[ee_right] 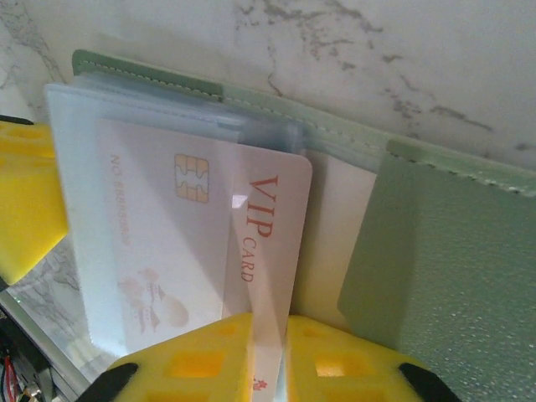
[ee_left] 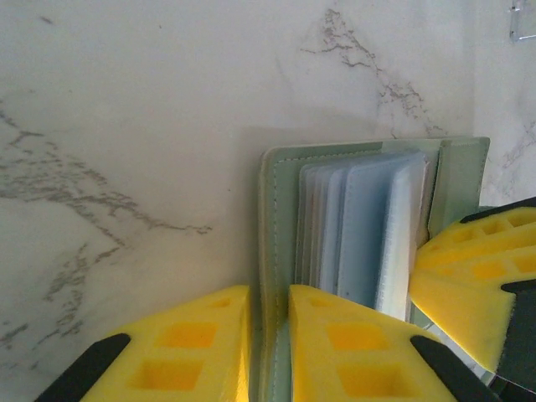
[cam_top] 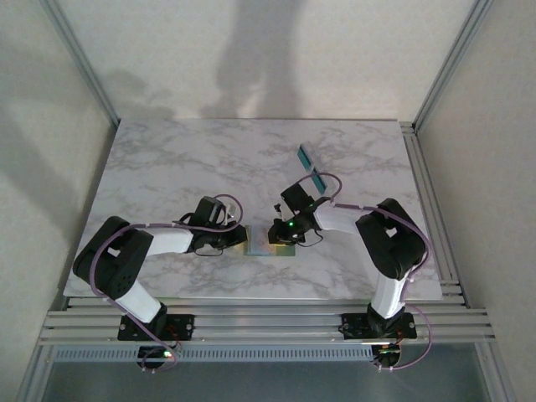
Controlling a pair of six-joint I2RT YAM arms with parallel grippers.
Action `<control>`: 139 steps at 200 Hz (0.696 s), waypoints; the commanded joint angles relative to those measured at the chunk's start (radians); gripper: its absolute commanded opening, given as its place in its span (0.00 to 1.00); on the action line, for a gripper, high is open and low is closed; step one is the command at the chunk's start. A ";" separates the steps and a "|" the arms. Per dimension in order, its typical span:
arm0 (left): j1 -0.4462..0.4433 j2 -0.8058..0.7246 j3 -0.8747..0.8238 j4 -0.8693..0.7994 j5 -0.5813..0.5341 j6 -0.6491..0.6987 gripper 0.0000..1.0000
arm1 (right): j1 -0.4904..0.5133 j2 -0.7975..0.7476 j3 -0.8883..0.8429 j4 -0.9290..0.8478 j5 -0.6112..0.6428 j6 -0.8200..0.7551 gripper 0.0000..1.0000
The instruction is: Put the credit cards into the card holder
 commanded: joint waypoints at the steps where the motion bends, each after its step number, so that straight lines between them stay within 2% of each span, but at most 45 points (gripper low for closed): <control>1: -0.039 0.024 -0.026 -0.055 -0.015 -0.014 0.18 | 0.024 0.018 0.027 0.022 -0.011 0.005 0.13; 37: -0.052 0.024 -0.025 -0.043 -0.014 -0.029 0.18 | 0.051 0.032 0.075 -0.003 -0.012 -0.005 0.12; 95: -0.058 0.019 -0.017 -0.049 -0.017 -0.027 0.18 | 0.052 0.028 0.090 -0.025 -0.015 -0.014 0.20; 139: -0.058 -0.001 -0.018 -0.070 -0.035 -0.020 0.17 | 0.051 -0.022 0.082 -0.103 0.086 -0.034 0.32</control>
